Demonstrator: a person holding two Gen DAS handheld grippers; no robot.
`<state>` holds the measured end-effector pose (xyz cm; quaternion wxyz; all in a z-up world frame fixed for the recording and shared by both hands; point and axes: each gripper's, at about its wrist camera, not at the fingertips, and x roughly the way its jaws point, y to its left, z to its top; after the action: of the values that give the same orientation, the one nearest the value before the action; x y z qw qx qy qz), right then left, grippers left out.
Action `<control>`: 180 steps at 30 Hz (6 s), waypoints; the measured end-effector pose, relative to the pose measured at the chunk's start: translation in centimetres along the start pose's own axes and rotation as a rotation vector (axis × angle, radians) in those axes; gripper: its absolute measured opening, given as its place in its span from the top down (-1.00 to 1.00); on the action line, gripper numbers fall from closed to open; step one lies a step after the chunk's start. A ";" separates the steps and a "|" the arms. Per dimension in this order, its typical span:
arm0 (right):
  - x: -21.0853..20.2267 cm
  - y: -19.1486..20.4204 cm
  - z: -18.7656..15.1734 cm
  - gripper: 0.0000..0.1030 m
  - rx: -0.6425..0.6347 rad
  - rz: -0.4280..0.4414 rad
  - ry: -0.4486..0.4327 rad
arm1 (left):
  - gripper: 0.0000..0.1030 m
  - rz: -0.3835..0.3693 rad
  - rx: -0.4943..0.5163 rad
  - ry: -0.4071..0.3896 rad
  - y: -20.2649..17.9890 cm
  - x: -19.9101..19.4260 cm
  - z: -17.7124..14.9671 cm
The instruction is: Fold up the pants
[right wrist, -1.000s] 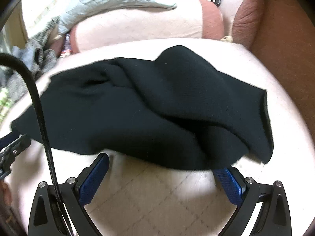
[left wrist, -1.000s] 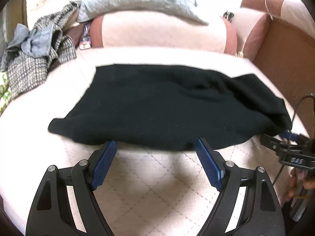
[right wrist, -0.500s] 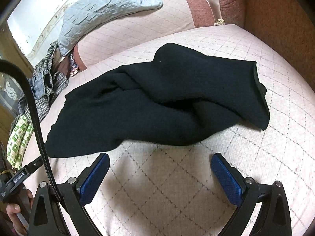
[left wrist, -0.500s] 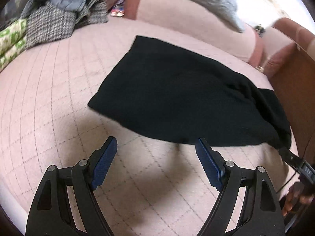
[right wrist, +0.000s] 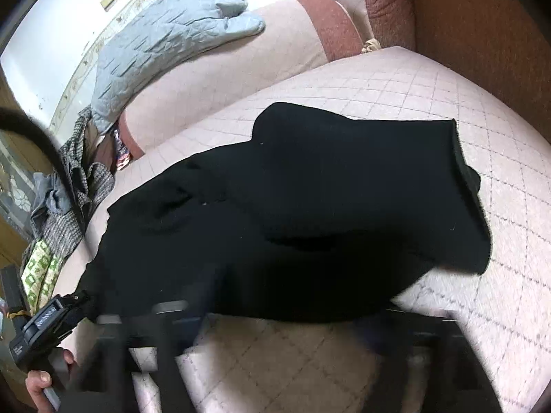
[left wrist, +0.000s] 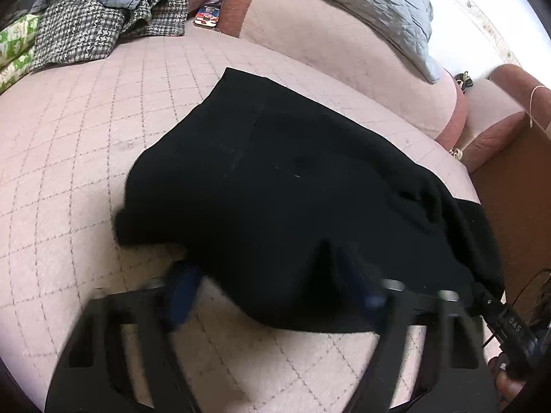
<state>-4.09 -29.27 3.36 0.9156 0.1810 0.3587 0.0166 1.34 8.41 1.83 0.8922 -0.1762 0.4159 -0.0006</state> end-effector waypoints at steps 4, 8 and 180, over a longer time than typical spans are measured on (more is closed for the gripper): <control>-0.8 -1.2 0.3 0.78 0.050 0.010 -0.007 | 0.73 -0.022 -0.005 0.014 0.5 -0.4 0.4; -3.3 -0.3 0.2 0.91 -0.015 0.048 -0.017 | 0.77 -0.059 0.033 -0.055 0.3 -3.2 0.4; 9.2 16.7 8.5 0.81 -0.910 0.250 0.176 | 0.86 0.100 0.816 0.140 -6.7 9.3 12.0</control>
<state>10.06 -14.91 8.89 0.8589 -0.1987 0.3667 0.2972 17.29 4.50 4.12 0.8574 0.2126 0.4491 -0.1338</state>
